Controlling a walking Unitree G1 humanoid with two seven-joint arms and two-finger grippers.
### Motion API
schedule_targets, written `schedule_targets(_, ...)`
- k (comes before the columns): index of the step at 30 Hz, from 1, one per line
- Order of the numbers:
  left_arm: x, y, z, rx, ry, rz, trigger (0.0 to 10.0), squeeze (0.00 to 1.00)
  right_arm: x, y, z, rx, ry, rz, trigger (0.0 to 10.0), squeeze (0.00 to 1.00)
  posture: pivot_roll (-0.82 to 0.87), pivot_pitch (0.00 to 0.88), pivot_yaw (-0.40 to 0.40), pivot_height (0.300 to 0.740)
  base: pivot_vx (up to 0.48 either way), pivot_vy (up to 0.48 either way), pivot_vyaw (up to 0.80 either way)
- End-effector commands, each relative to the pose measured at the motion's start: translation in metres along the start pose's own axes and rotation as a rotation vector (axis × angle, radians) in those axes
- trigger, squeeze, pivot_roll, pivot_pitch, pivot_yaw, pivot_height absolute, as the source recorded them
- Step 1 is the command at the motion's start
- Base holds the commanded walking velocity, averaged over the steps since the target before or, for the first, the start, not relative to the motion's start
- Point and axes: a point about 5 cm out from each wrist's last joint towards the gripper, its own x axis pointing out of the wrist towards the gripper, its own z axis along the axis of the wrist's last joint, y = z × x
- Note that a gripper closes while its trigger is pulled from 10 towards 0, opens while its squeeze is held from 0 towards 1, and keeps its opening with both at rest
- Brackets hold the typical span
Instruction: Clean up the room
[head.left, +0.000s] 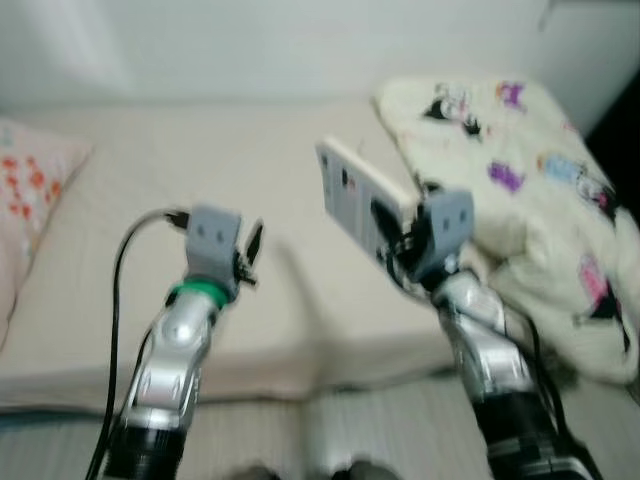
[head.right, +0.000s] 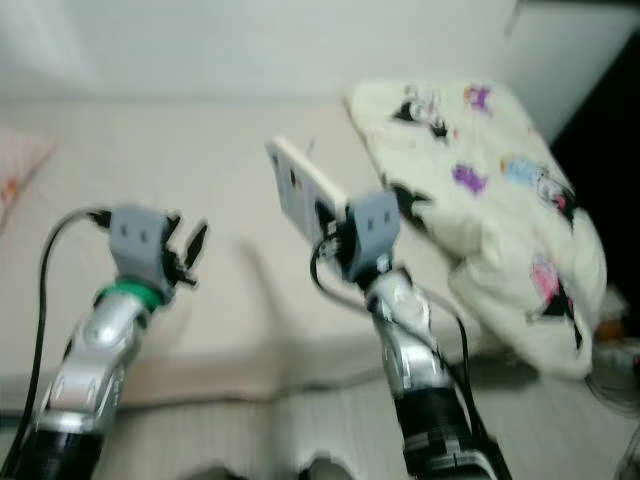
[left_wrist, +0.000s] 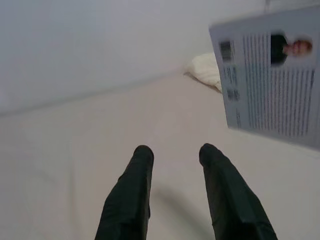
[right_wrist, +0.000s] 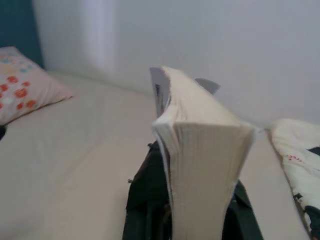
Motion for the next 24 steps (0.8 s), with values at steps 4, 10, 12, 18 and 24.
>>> schedule_targets(4,-0.0026,-0.0006,-0.0043,-0.006,0.015,-0.003,10.0,0.00,-0.0010,-0.0012,0.0016,0.009,-0.019,-0.011,10.0,0.00,-0.08,0.033,-0.004,0.720,0.000,0.292,0.00)
schedule_targets(10,-0.0021,-0.0005,-0.0028,-0.005,0.013,-0.006,10.0,0.00,-0.0007,-0.0007,0.0016,0.011,-0.021,-0.015,10.0,0.00,-0.08,0.031,-0.001,0.720,0.000,0.291,0.00)
schedule_targets(12,-0.0021,-0.0003,-0.0028,-0.004,0.013,-0.007,10.0,0.00,-0.0008,-0.0005,0.0016,0.012,-0.021,-0.015,10.0,0.00,-0.08,0.034,0.001,0.720,0.000,0.287,0.00)
schedule_targets(18,-0.0023,-0.0009,-0.0033,-0.005,0.015,-0.008,10.0,0.00,-0.0014,-0.0007,0.0008,0.013,-0.018,-0.018,10.0,0.00,-0.08,0.037,0.001,0.720,0.000,0.288,0.00)
schedule_targets(24,-0.0025,-0.0011,-0.0034,-0.006,0.016,-0.007,10.0,0.00,-0.0018,-0.0007,0.0001,0.014,-0.015,-0.019,10.0,0.00,-0.08,0.040,0.001,0.720,0.000,0.291,0.00)
